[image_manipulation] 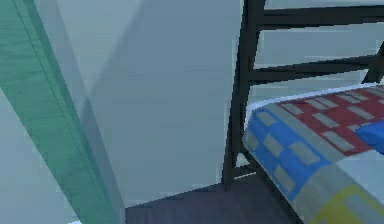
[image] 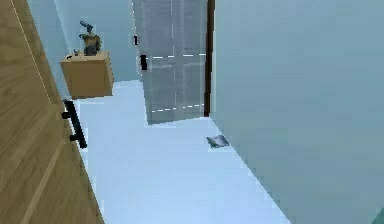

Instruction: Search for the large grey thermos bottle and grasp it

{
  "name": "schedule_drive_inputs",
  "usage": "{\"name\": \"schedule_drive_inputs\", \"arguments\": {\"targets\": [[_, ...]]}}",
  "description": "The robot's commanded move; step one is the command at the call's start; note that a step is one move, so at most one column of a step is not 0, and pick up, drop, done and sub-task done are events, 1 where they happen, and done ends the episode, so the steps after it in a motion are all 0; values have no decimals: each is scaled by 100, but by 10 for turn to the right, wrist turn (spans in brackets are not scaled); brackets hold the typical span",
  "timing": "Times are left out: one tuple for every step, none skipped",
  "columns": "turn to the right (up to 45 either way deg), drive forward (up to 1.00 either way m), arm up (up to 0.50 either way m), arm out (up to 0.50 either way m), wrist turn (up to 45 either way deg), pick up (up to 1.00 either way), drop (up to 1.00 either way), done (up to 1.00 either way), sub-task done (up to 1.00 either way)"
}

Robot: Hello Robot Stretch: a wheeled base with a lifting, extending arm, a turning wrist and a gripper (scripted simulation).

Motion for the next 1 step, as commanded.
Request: {"name": "schedule_drive_inputs", "arguments": {"targets": [[-120,0,0,0,0,0,0,0,0]]}}
